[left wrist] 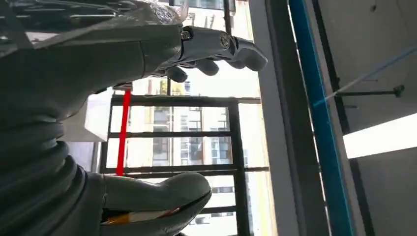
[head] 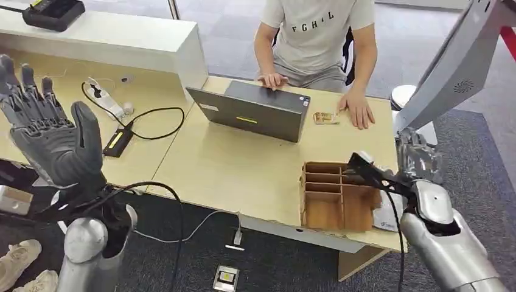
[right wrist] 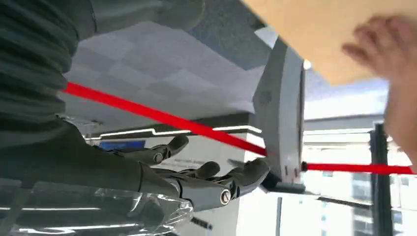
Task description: Pass the card to the sensor for recognition and then transmit it.
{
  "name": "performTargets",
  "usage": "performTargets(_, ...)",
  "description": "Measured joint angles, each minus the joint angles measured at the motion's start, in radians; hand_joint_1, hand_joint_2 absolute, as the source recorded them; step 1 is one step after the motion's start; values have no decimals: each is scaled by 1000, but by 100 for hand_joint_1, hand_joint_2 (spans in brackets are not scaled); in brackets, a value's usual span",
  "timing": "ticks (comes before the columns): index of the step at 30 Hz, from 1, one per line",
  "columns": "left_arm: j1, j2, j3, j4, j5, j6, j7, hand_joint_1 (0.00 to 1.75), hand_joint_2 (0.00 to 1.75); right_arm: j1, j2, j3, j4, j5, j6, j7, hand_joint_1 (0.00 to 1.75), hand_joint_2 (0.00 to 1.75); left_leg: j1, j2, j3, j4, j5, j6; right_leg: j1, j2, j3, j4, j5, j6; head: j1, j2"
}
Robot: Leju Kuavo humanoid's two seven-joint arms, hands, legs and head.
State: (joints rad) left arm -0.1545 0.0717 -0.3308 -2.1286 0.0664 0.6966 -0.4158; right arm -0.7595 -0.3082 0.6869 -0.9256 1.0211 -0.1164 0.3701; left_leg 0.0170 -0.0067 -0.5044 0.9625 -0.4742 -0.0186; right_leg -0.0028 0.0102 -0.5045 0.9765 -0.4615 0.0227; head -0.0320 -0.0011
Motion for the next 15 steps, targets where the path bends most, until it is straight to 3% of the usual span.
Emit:
performTargets(7, -27, 22, 2, 10, 23, 0, -13, 0, 175, 3, 4, -93, 27, -51, 40, -28, 9, 175, 0, 1, 0, 0, 0, 0, 0, 0, 0, 0, 0, 0, 0, 0)
performTargets(15, -37, 30, 5, 17, 24, 0, -14, 0, 175, 13, 18, -125, -9, -112, 84, -34, 7, 175, 0, 1, -1, 0, 0, 0, 0, 1, -1, 0, 0, 0, 0, 0)
